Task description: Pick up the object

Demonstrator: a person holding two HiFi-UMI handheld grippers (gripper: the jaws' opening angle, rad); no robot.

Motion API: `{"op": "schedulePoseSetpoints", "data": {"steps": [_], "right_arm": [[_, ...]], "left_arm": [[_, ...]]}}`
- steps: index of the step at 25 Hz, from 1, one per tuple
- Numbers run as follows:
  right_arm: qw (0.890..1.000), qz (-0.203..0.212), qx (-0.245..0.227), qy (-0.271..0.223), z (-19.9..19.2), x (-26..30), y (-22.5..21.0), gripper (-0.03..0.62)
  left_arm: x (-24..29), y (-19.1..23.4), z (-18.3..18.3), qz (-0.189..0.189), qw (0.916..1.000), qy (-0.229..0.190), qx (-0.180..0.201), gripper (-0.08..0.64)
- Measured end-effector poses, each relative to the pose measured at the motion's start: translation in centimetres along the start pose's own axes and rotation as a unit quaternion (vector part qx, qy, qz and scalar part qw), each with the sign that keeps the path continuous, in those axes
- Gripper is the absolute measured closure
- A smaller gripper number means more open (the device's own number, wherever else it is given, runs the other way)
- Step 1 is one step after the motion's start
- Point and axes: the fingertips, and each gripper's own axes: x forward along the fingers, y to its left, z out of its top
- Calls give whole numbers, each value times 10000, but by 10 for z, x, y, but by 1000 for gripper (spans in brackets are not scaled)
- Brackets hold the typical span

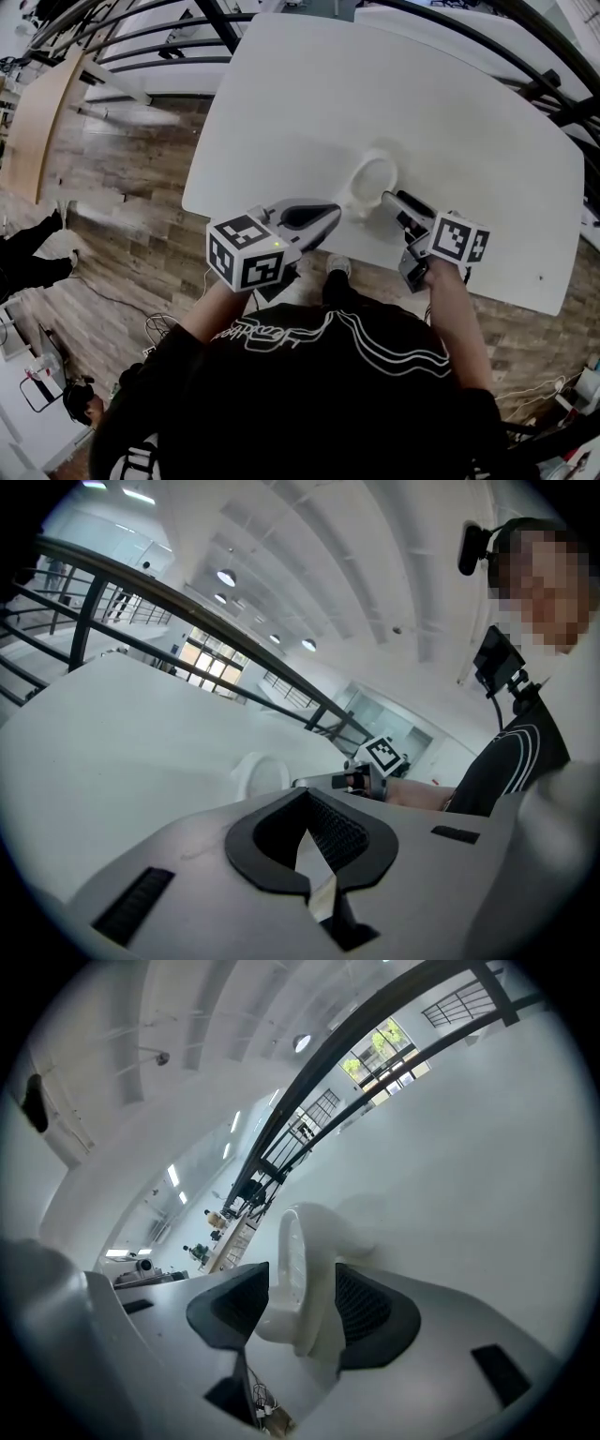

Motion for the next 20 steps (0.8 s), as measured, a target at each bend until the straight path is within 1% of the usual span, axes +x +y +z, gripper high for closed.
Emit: {"op": "schedulePoseSetpoints", "data": {"steps": [9, 16, 20], "right_arm": [[9996, 6, 211, 178, 0, 27, -14, 414], [9994, 17, 231, 260, 0, 33, -17, 414], [9989, -68, 236, 406, -1, 34, -16, 414]], "left_arm": [[1, 11, -2, 126, 9999, 23, -53, 554], [0, 16, -6, 234, 9996, 47, -161, 554], [-3, 15, -5, 263, 9995, 21, -195, 554]]}}
